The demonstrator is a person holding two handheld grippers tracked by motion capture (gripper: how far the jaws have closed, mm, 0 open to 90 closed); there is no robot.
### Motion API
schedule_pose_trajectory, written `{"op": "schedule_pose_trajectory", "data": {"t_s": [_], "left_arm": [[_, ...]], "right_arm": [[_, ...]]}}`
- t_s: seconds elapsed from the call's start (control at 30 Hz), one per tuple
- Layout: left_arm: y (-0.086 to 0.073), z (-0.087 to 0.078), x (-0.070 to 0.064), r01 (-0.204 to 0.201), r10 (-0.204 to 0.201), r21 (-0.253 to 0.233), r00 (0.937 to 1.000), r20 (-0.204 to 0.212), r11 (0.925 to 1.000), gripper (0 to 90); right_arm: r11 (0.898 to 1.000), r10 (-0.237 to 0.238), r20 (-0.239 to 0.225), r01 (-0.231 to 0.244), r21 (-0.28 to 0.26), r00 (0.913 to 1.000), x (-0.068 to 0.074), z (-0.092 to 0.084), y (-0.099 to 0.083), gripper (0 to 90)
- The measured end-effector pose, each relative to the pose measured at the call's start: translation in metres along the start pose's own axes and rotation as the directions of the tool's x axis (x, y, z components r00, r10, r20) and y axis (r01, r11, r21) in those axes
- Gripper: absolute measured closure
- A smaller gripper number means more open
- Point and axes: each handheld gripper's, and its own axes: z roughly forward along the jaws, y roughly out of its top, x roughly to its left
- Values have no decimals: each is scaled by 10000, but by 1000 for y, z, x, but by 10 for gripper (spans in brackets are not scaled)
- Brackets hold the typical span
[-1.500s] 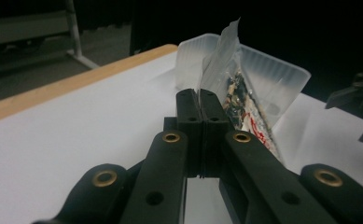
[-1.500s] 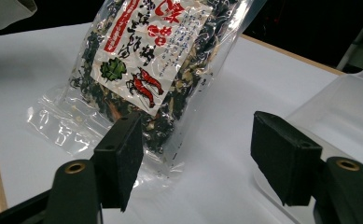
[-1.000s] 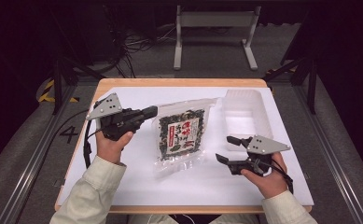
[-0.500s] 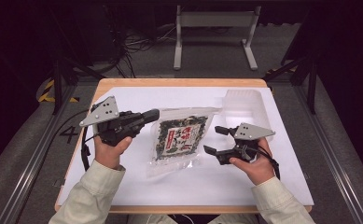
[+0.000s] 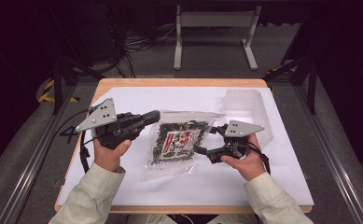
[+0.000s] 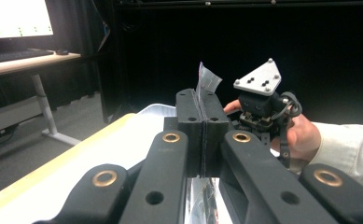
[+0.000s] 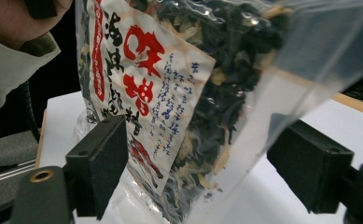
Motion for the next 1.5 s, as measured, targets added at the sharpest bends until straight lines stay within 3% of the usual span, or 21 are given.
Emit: {"op": "schedule_pose_trajectory", "data": {"t_s": [0.03, 0.07, 0.1, 0.17, 0.23, 0.67, 0.73, 1.0, 1.13, 1.5], "left_arm": [[0, -1, 0, 19, -19, -38, 10000, -28, 10000, 898], [0, -2, 0, 37, -38, -116, 10000, -65, 9999, 898], [1, -4, 1, 67, -68, -122, 9999, -96, 9999, 898], [1, -6, 3, 111, -113, -149, 9998, -150, 9998, 898], [-1, -6, 5, 242, -244, -139, 9995, -180, 9996, 898], [-2, -5, 10, 311, -305, 137, 9988, -386, 9994, 880], [-2, -5, 11, 234, -221, 272, 9986, -482, 9994, 837], [-5, -3, 13, 383, -326, 628, 9955, -888, 9973, 461], [-7, -7, 15, 385, -308, 714, 9939, -1056, 9967, 392], [-19, -17, 25, 759, -582, 1115, 9863, -1542, 9909, 341]], "right_arm": [[10000, -82, -126, 82, 39, 9999, 1, 2, 1, 311], [9993, -290, -78, 292, 220, 9995, 1, 2, 2, 497], [9973, -449, -192, 459, 579, 9988, 1, 0, 3, 591], [9981, -348, -602, 378, 496, 9976, 0, -1, 3, 679], [9967, -570, -761, 612, 541, 9955, 2, -6, 6, 743], [9934, -636, -880, 715, 902, 9941, 5, -18, 13, 769], [9943, -489, -975, 578, 901, 9940, 4, -20, 14, 772], [9947, -374, -891, 456, 919, 9953, 6, -25, 24, 784], [9941, -264, -600, 326, 1035, 9978, 3, -29, 28, 785], [9969, 223, 109, -230, 748, 9997, -8, -44, 38, 787]]}}
